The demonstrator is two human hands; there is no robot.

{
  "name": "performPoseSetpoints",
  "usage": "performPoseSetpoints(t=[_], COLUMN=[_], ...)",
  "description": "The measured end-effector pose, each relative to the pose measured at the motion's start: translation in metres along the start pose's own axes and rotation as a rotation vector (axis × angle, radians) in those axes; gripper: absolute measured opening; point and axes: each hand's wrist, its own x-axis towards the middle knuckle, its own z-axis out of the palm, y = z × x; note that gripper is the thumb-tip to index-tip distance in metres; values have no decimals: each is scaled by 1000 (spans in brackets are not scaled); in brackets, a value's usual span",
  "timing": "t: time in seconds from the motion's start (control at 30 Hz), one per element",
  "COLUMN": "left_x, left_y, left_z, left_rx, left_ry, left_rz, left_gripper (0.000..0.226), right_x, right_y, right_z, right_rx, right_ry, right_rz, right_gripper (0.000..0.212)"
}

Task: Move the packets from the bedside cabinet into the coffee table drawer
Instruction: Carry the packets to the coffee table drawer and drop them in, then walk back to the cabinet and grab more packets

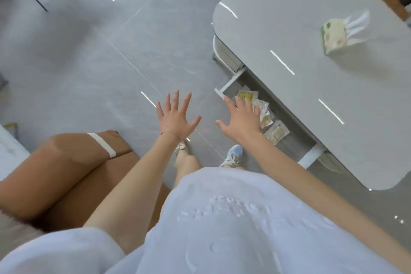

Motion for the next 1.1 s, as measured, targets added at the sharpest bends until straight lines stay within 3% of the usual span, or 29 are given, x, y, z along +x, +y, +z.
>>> performPoseSetpoints(t=[0.53,0.8,1.1], left_x=[32,66,98], left_y=[-302,-390,-478], left_z=[-118,-147,-194], left_rx=[-221,-337,-652], left_ry=[151,178,273], left_rz=[-469,-692,-990], left_gripper=[76,78,75], right_x=[130,205,265], right_y=[-307,-446,-606], right_z=[-90,-128,-173], right_rx=[-280,-404,-529], right_ry=[-4,-25,-79], right_rz=[-326,-547,-805], right_gripper=[76,76,75])
